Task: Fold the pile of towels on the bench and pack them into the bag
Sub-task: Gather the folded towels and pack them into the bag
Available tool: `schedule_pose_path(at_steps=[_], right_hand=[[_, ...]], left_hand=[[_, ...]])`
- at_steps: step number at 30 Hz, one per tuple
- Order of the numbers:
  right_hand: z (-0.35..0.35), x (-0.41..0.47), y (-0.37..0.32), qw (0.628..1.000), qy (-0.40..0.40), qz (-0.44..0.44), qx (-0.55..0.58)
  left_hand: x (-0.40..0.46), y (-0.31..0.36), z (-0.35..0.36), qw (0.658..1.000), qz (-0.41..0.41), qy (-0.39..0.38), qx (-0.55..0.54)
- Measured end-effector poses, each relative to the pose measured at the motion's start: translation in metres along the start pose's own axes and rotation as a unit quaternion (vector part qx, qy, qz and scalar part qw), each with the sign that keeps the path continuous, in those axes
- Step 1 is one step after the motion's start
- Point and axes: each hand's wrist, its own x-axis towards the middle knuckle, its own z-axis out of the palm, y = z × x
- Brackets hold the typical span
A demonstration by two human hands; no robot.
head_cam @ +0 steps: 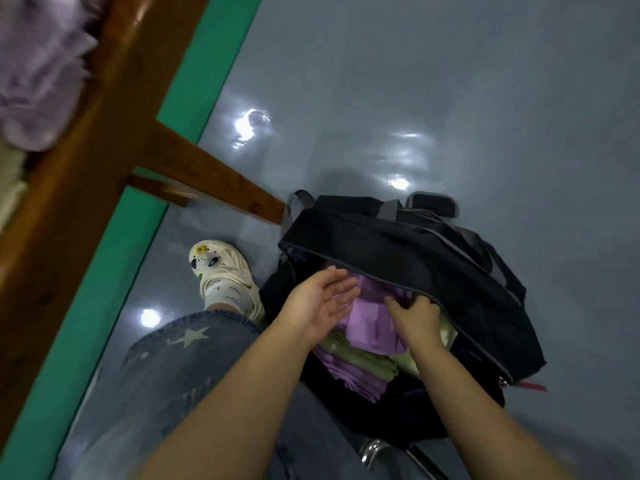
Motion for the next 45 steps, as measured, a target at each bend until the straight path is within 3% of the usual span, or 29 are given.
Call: schedule_pose_path(at_steps=[6,10,14,20,24,28,33,38,40,43,45], right_hand=[[-0.014,-0.054,-0.006,0.990,-0.088,-0.106,-0.019],[-0.025,-0.085,-0.056,0.968,-0.164,-0.190,0.000],[-0.028,-0.132,-0.128,0.948,-0.162,-0.269,0.049],[-0.012,-0.231,-0.210,0.875,-0.239,-0.420,0.036],[0.010,-0.278,-0.244,0.828,-0.262,-0.496,-0.006],[0.031,-0.298,-0.258,0.810,-0.276,-0.518,-0.016],[0.053,-0.308,-0.261,0.732,-0.242,-0.621,-0.141],[0.058,-0.295,-0.287,0.726,-0.259,-0.616,-0.162],[0.060,-0.290,-0.298,0.704,-0.209,-0.638,-0.232],[0.061,-0.282,-0.309,0.641,-0.093,-0.666,-0.371],[0.062,-0.277,-0.313,0.624,-0.062,-0.664,-0.408]], left_hand=[[-0.071,0.003,-0.015,0.999,0.037,0.008,-0.010],[-0.143,0.014,-0.034,0.995,0.096,0.000,0.011],[-0.215,0.037,-0.069,0.982,0.182,0.029,0.042],[-0.288,0.076,-0.106,0.942,0.308,0.109,-0.071],[-0.305,0.095,-0.125,0.921,0.315,0.184,-0.136],[-0.308,0.118,-0.129,0.919,0.306,0.193,-0.156],[-0.297,0.150,-0.124,0.917,0.282,0.217,-0.179],[-0.284,0.174,-0.117,0.930,0.236,0.249,-0.128],[-0.284,0.179,-0.109,0.934,0.224,0.263,-0.095],[-0.288,0.182,-0.098,0.940,0.217,0.253,-0.068],[-0.291,0.179,-0.101,0.943,0.214,0.238,-0.088]])
